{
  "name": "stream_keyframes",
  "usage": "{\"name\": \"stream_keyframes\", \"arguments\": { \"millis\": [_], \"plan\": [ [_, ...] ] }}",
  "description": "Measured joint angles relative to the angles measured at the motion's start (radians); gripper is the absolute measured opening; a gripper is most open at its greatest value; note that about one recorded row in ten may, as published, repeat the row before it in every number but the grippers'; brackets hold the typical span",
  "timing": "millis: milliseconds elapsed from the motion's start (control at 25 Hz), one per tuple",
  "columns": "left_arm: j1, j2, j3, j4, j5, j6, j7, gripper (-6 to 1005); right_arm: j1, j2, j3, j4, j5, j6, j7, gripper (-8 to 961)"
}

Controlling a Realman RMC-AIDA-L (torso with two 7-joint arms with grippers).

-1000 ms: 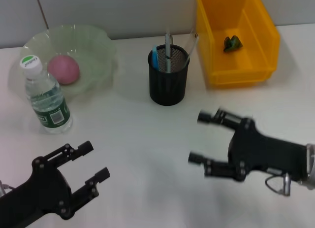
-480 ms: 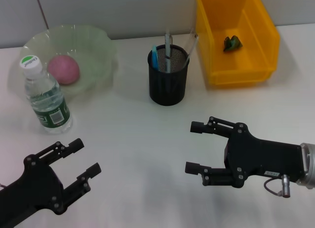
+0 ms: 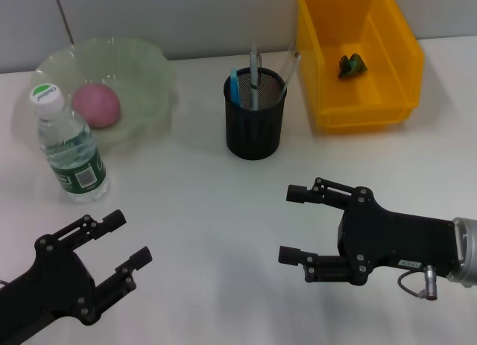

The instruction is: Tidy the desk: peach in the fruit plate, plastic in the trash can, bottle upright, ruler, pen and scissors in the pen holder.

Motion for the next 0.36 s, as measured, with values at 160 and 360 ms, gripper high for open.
{"name": "stream_keyframes", "arguments": {
  "millis": [160, 360],
  "plan": [
    [0.000, 0.000, 0.000, 0.000, 0.000, 0.000, 0.000, 577, -0.001, 0.002, -0.002, 0.001, -0.004, 0.013, 0.000, 830],
    [-0.006, -0.001, 0.000, -0.003, -0.001, 0.000, 0.000, 577, -0.001, 0.004, -0.004, 0.002, -0.011, 0.023, 0.000, 830]
  ]
}}
